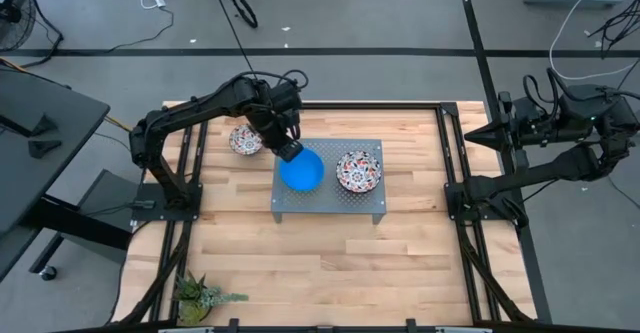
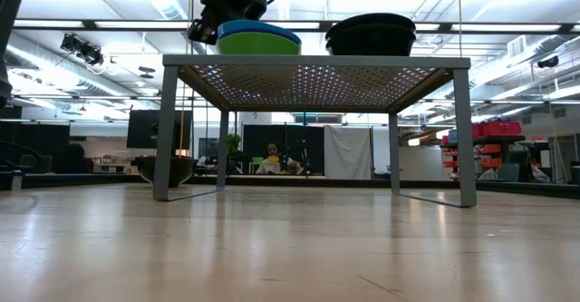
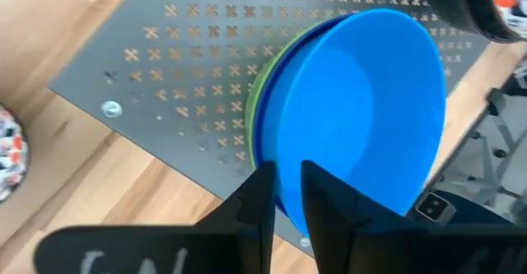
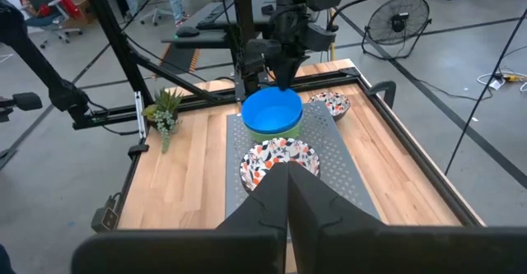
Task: Pick & Place Mini bowls
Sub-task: Stack the light blue bowl on top of the blue bowl on the shelf
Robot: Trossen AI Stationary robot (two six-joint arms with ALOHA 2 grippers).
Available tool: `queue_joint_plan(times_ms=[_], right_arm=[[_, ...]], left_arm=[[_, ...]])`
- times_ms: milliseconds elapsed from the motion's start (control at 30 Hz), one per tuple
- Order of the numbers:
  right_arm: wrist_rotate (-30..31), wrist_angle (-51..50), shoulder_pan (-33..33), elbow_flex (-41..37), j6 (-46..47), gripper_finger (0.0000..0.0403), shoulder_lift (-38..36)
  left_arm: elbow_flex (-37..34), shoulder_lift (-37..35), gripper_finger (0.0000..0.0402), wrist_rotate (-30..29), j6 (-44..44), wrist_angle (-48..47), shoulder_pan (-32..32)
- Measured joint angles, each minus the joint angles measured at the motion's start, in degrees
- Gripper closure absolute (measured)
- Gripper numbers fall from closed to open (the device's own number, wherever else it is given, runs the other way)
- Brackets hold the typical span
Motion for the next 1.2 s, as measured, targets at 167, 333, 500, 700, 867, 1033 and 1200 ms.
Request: queue_joint_plan(times_ms=[167, 333, 500, 700, 867, 1033, 1200], right_arm=[[0.0, 0.0, 0.0, 0.0, 0.0, 0.0396, 0.0], [0.0, 0.0, 0.0, 0.0, 0.0, 0.0396, 0.0], [0.0, 0.0, 0.0, 0.0, 0.0, 0.0396, 0.0], [0.0, 0.0, 0.0, 0.0, 0.0, 0.0396, 0.0], [0.0, 0.0, 0.0, 0.0, 0.0, 0.0396, 0.0], [0.0, 0.0, 0.0, 0.0, 0.0, 0.0396, 0.0], [0.0, 0.0, 0.0, 0.0, 0.0, 0.0396, 0.0]], left_arm=[[0.0, 0.0, 0.0325, 1.7, 0.0, 0.0, 0.0], [0.0, 0.0, 0.0324, 1.7, 0.3, 0.0, 0.0], [0.0, 0.0, 0.0323, 1.2, 1.5, 0.0, 0.1], [0.0, 0.0, 0.0300, 0.0, 2.5, 0.0, 0.1], [0.0, 0.0, 0.0257, 0.0, 2.9, 0.0, 0.1], [0.0, -0.8, 0.0229, 2.3, 3.3, 0.0, 0.1], [0.0, -2.8, 0.0225, 2.9, 3.5, -0.1, 0.2]])
